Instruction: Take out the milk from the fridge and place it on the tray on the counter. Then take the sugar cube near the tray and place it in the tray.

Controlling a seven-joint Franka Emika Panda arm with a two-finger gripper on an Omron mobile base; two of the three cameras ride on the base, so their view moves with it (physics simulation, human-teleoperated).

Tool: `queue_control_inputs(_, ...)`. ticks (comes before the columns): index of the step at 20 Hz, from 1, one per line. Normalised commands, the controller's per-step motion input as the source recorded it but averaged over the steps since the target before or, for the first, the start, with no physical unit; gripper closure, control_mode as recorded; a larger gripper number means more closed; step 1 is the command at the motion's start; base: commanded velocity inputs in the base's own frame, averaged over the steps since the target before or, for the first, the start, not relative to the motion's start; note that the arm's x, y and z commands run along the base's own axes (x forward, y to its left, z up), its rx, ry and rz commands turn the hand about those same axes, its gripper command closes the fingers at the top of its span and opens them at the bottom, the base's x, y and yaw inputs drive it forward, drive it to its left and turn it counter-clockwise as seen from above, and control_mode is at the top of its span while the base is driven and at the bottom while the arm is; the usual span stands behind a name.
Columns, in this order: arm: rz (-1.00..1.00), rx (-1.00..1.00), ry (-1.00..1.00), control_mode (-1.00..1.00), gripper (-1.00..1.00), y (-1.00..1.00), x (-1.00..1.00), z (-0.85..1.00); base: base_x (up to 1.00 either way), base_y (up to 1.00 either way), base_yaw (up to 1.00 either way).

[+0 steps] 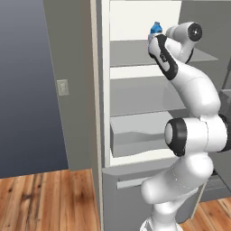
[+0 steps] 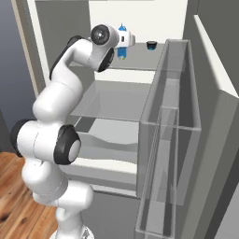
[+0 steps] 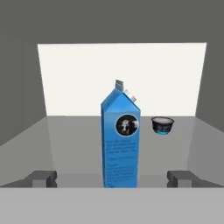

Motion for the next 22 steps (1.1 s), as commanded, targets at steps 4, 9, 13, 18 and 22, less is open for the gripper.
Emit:
queue_control_inputs(4,0.00,0.00,0.00,-1.00,-1.00,0.00,0.19,0.18,0.00,0.00,0.00)
queue_control_inputs(9,0.00,0.00,0.00,-1.00,-1.00,-0.01,0.27,0.07,0.00,0.00,0.00)
queue_control_inputs(13,0.00,0.00,0.00,-1.00,-1.00,0.00,0.38,0.00,0.00,0.00,0.00)
queue_control_inputs(18,0.00,0.00,0.00,-1.00,-1.00,-0.01,0.37,0.00,0.00,0.00,0.00)
queue_control_inputs(22,0.00,0.00,0.00,-1.00,-1.00,0.00,0.29,0.00,0.00,0.00,0.00)
